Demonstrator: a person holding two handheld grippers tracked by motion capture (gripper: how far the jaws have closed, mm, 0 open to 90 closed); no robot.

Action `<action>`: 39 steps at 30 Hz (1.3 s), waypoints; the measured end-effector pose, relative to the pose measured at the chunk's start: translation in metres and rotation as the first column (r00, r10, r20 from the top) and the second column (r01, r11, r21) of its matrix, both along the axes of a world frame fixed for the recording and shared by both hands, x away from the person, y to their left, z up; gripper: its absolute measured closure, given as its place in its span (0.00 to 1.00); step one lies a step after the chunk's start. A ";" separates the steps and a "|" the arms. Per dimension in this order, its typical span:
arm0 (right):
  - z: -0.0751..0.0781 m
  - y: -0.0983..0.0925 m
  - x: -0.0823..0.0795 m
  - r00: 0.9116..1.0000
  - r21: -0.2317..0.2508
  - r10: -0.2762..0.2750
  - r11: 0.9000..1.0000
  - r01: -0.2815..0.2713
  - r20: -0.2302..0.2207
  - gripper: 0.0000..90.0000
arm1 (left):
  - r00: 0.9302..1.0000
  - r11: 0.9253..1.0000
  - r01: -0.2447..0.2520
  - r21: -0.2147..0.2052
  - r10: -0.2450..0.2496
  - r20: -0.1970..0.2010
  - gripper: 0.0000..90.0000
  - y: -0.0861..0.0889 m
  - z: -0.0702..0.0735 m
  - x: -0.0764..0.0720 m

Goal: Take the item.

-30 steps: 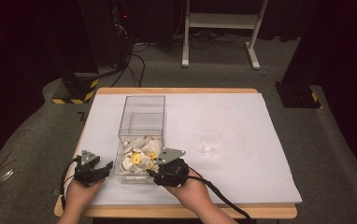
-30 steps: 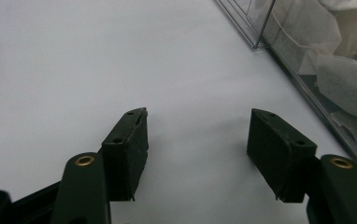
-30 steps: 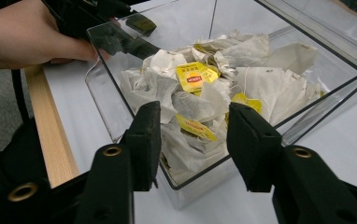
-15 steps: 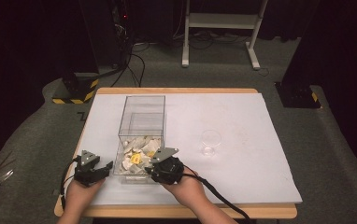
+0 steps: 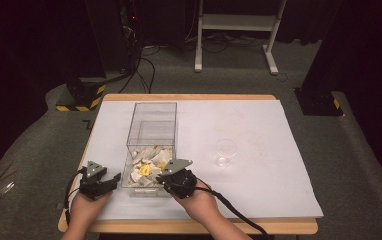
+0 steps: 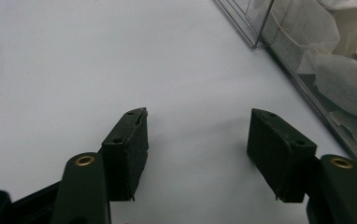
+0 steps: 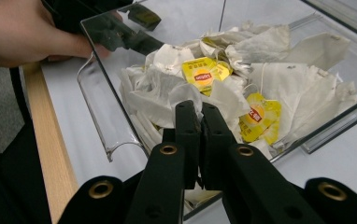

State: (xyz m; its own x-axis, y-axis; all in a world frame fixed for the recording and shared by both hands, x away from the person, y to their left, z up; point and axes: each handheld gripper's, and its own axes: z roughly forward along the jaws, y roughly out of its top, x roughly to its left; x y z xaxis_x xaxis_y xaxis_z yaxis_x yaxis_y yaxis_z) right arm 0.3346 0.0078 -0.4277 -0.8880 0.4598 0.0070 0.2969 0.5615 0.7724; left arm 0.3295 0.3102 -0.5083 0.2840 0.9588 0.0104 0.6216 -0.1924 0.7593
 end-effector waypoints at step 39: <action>0.021 -0.018 -0.005 0.996 0.155 -0.050 0.987 0.037 0.080 0.98 | 1.000 1.000 0.002 0.003 -0.002 0.001 0.43 0.000 0.000 0.000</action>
State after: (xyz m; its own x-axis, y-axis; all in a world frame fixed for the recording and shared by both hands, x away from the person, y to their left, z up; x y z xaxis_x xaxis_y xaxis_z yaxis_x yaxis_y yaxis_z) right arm 0.3292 -0.0105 -0.4064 -0.8675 0.4974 0.0074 0.2494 0.4222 0.8715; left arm 0.3293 0.3102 -0.5084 0.2858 0.9582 0.0140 0.6202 -0.1961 0.7595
